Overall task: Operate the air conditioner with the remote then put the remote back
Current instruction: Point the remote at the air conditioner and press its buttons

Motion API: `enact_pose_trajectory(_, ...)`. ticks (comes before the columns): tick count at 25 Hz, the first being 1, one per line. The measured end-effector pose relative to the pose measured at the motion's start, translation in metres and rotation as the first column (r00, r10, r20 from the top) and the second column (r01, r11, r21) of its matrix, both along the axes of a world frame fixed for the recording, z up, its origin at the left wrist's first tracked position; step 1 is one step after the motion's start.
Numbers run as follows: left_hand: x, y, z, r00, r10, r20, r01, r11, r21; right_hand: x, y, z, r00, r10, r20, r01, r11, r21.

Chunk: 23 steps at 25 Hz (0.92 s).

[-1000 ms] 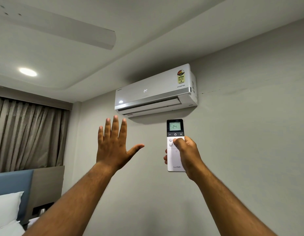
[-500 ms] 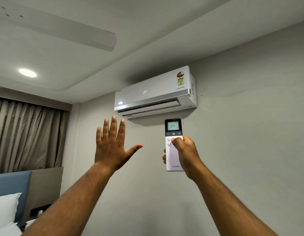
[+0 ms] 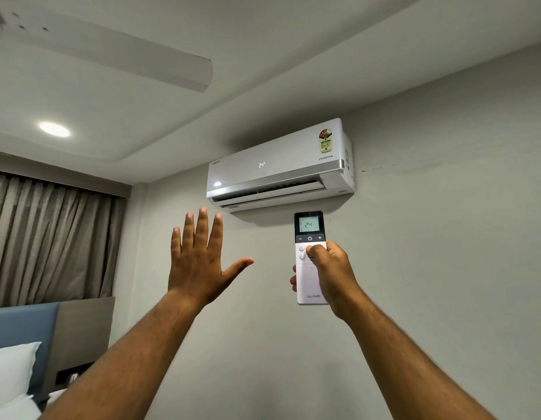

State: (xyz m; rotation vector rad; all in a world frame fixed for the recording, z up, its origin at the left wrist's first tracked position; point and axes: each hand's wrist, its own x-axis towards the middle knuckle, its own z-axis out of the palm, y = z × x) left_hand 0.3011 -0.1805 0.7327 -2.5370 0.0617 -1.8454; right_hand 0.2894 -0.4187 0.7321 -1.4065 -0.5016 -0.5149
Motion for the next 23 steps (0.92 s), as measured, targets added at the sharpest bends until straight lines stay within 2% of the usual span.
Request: enact_pose_trajectory(23,-0.004,0.027,-0.004,1.0,0.0,-0.003,0.0,1.0,-0.012,0.004,0.024,-0.001,1.0,-0.026,0.001,0.026,0.999,-0.03)
